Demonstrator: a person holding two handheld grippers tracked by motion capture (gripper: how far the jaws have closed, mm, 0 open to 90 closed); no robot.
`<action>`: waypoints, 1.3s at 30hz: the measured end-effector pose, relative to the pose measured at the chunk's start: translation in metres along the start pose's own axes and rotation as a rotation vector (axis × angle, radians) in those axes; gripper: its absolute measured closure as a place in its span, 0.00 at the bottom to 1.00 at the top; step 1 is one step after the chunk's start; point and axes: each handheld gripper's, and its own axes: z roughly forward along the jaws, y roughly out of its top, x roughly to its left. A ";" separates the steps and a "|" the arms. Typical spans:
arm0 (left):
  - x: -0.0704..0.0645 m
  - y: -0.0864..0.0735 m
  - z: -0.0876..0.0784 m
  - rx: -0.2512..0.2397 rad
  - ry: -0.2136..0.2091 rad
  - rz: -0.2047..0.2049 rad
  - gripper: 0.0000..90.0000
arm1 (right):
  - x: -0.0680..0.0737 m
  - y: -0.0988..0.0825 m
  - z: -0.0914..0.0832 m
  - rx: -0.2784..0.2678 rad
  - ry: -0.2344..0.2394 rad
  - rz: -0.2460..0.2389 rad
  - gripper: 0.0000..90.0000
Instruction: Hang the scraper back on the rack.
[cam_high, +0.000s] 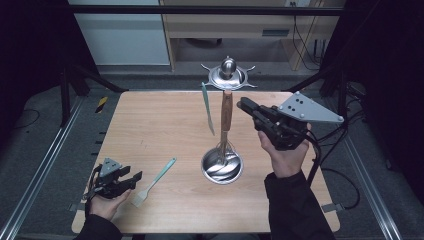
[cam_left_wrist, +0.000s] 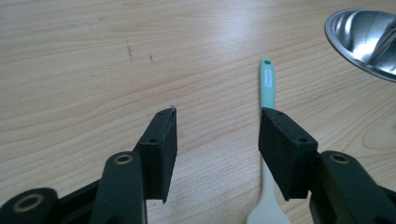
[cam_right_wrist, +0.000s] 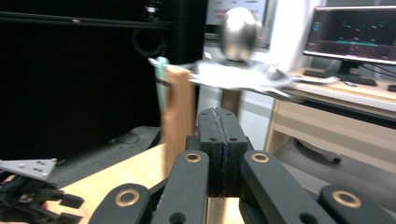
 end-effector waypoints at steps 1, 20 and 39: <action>0.000 0.000 0.000 0.000 0.001 0.000 0.52 | -0.003 0.000 -0.001 0.003 -0.008 0.003 1.00; 0.001 0.000 0.001 0.003 -0.001 -0.002 0.52 | -0.036 0.007 0.004 -0.034 -0.077 0.037 1.00; 0.000 0.000 0.002 0.011 -0.002 0.002 0.51 | -0.021 0.008 -0.002 -0.048 0.008 -0.016 1.00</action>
